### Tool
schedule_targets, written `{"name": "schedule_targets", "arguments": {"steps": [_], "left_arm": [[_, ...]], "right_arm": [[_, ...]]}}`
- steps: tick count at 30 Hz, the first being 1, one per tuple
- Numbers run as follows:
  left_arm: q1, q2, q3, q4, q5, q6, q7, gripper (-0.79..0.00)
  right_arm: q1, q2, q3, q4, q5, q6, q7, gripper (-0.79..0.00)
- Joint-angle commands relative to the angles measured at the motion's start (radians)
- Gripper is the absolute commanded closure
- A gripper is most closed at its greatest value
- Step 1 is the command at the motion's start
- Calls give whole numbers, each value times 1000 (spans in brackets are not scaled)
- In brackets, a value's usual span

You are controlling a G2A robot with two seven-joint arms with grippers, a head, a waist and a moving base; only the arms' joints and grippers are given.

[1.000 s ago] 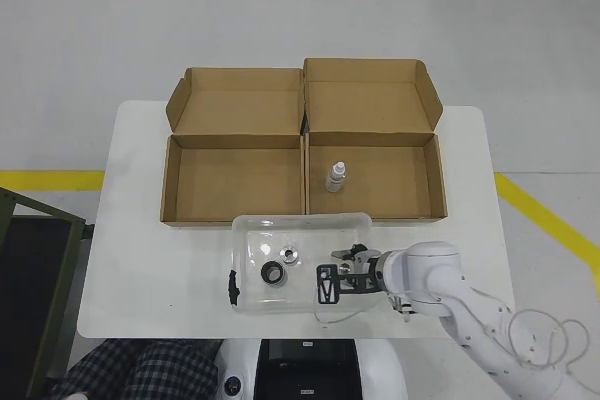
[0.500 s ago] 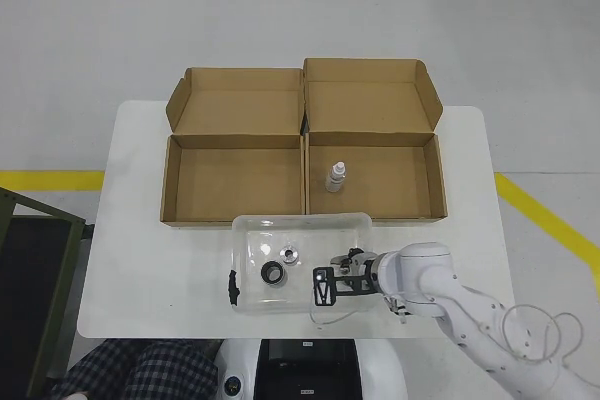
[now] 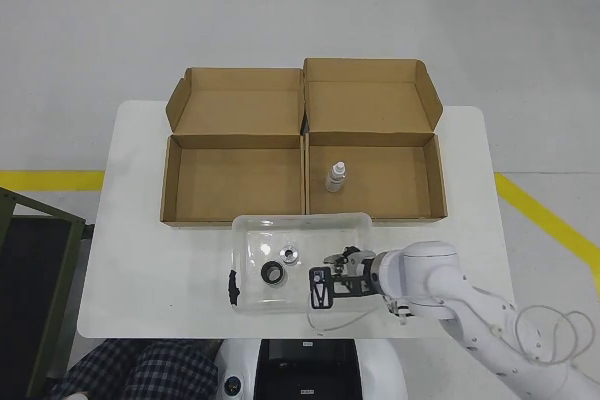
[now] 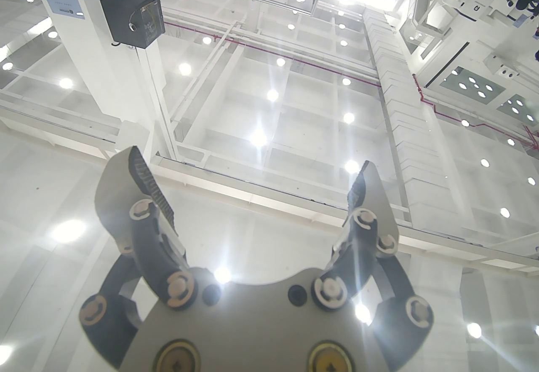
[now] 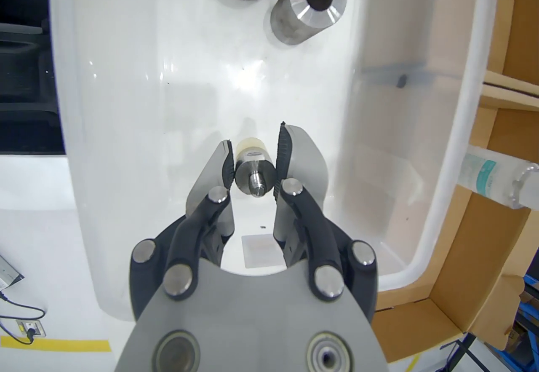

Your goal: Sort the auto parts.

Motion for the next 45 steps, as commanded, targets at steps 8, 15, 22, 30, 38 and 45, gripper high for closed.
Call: {"name": "schedule_targets", "arguments": {"steps": [8,15,22,30,38,45], "left_arm": [[0,0,0,0,0,0,0,-785],[0,0,0,0,0,0,0,-785],[0,0,0,0,0,0,0,-785],[0,0,0,0,0,0,0,-785],[0,0,0,0,0,0,0,-785],[0,0,0,0,0,0,0,-785]], "right_arm": [[-19,4,72,-32,-36,101,-172,0],[-25,5,131,-76,-38,145,-309,0],[-20,3,175,-96,-38,157,-452,0],[-7,-2,203,-80,-2,134,-641,0],[-12,-5,239,-98,17,144,-740,0],[-12,-7,283,-104,53,147,-823,0]]}}
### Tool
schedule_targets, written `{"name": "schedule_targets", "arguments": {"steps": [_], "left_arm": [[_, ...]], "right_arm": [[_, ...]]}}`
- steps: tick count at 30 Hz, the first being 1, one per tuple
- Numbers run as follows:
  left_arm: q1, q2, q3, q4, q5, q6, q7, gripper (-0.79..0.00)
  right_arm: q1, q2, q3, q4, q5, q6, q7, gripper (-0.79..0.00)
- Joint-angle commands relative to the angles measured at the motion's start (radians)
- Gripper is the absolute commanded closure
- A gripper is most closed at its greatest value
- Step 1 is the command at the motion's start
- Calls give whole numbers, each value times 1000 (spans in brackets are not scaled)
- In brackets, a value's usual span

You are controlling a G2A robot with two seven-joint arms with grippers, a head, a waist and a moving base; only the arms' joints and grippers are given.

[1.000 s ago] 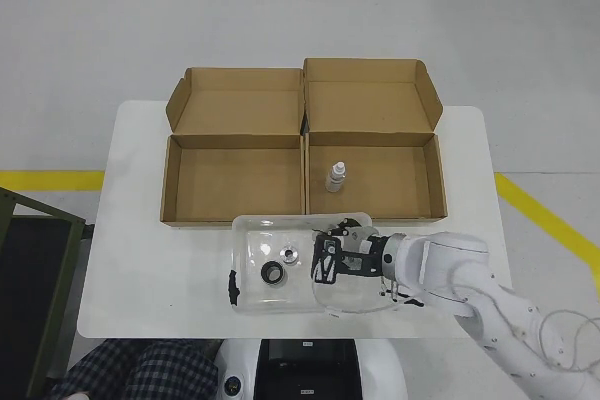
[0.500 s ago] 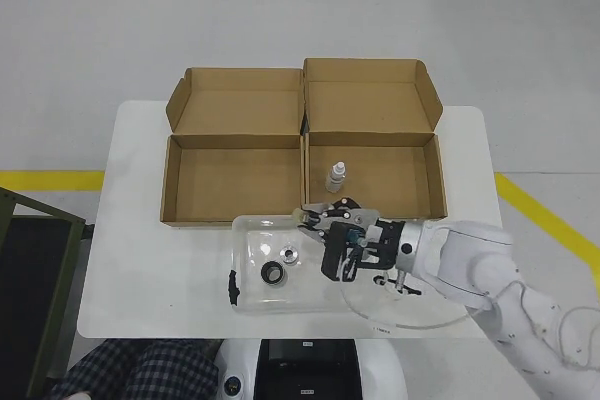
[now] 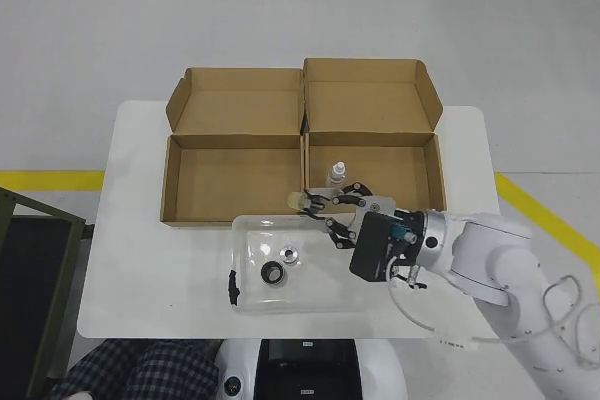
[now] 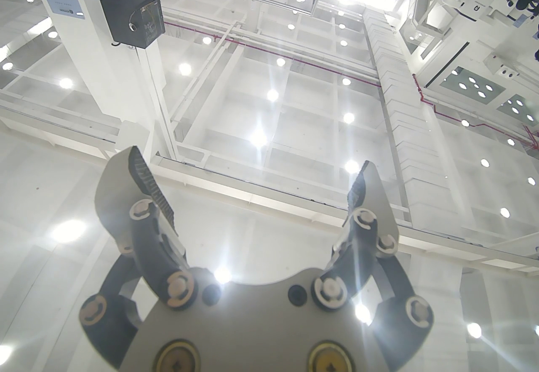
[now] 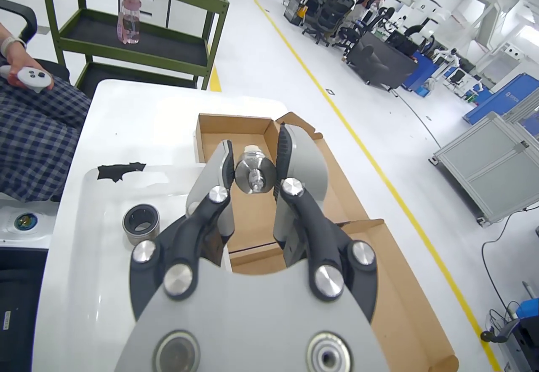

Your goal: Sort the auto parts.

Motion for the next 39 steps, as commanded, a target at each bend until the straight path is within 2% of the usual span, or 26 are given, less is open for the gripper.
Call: {"name": "schedule_targets", "arguments": {"steps": [1,15,32,39], "left_arm": [[0,0,0,0,0,0,0,-785],[0,0,0,0,0,0,0,-785],[0,0,0,0,0,0,0,-785],[0,0,0,0,0,0,0,-785]], "right_arm": [[0,-1,10,-3,7,0,-17,0],[6,-8,41,1,43,7,-79,0],[8,-15,62,17,65,4,-87,0],[7,-16,58,46,44,-14,-49,0]]}}
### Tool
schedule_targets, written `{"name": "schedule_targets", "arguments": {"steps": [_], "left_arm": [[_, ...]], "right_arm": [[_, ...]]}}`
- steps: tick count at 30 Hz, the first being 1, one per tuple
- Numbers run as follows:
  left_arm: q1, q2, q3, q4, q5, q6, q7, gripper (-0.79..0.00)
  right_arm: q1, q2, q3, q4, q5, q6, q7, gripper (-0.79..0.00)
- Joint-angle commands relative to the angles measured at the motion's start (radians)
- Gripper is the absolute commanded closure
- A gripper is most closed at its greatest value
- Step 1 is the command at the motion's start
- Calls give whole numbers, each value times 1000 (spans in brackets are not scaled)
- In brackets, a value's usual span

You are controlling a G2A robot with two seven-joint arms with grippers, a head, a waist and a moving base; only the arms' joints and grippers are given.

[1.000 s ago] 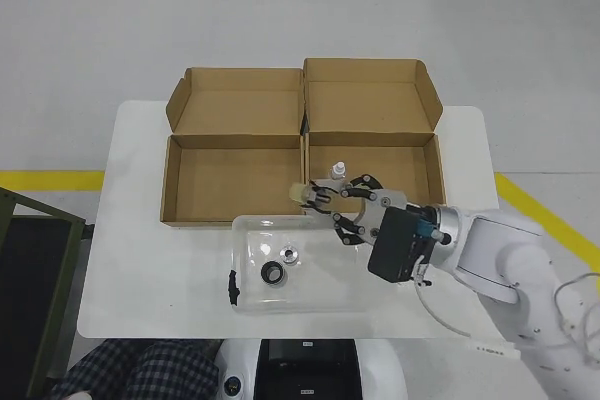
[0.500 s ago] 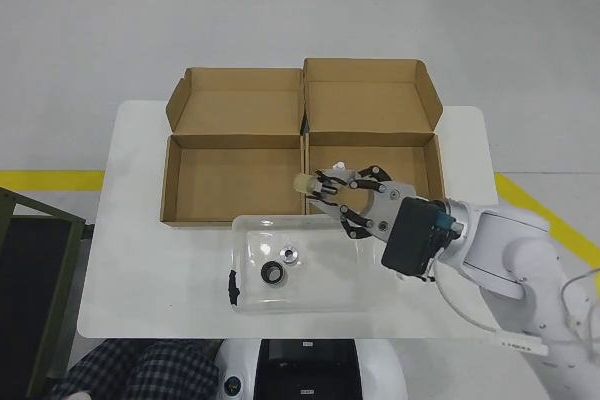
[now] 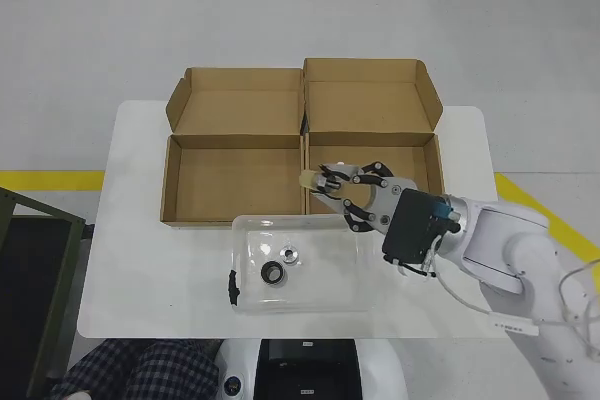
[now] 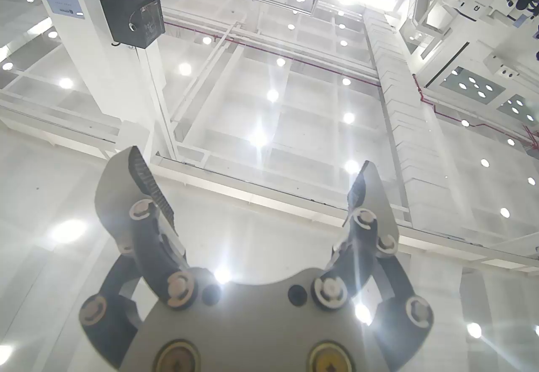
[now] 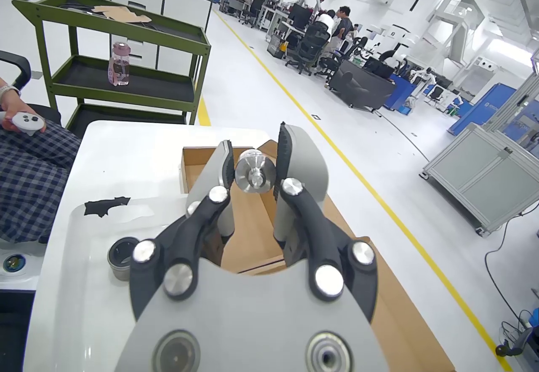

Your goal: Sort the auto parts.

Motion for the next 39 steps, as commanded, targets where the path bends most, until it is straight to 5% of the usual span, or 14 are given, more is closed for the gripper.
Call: {"name": "schedule_targets", "arguments": {"steps": [1,18,39], "left_arm": [[0,0,0,0,0,0,0,-785],[0,0,0,0,0,0,0,-785],[0,0,0,0,0,0,0,-785]], "right_arm": [[-1,0,-3,9,-7,-7,17,0],[-52,6,18,161,-11,-10,155,0],[51,-10,-27,449,28,31,288,0]]}}
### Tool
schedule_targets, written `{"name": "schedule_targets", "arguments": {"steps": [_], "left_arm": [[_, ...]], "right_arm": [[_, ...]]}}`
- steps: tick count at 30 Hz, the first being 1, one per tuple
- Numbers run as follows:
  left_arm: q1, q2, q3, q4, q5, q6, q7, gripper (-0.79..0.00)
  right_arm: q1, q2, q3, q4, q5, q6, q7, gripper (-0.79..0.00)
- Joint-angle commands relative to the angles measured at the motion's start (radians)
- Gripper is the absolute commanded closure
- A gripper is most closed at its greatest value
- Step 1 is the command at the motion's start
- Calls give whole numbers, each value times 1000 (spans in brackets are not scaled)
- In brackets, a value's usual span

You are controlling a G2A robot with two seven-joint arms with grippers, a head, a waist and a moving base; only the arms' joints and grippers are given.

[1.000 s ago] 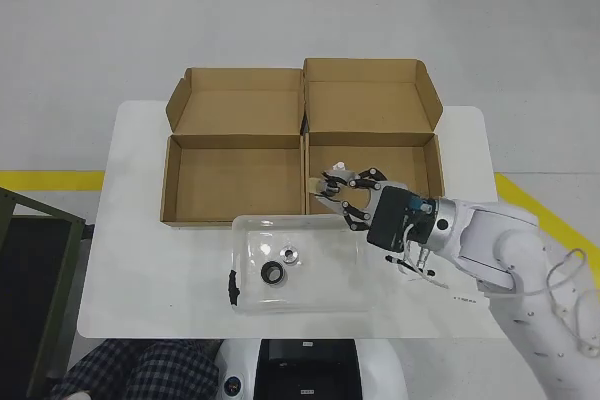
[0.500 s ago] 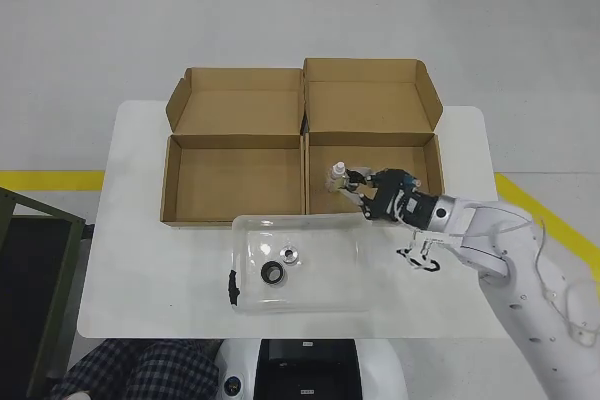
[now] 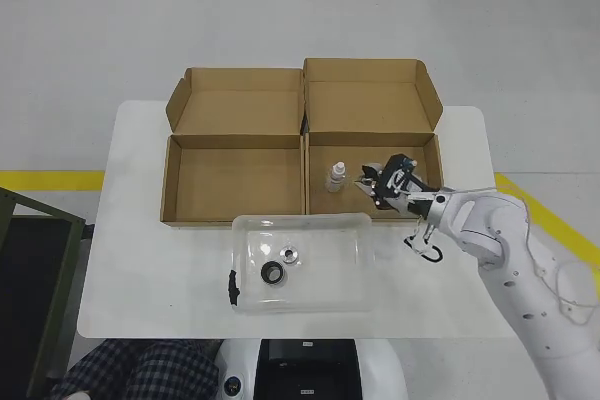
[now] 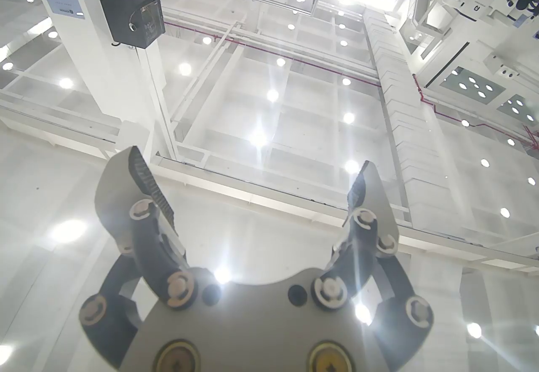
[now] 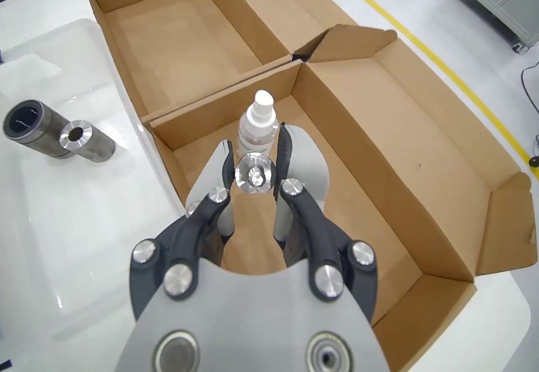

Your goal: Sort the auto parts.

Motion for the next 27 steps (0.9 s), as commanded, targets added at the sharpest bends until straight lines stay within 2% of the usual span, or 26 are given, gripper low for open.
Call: {"name": "schedule_targets", "arguments": {"steps": [1,18,27], "left_arm": [[0,0,0,0,0,0,0,-785],[0,0,0,0,0,0,0,-785],[0,0,0,0,0,0,0,-785]], "right_arm": [[18,-3,-15,29,-4,3,17,0],[153,-41,-131,241,-14,31,70,0],[190,-58,-174,295,-24,41,73,0]]}}
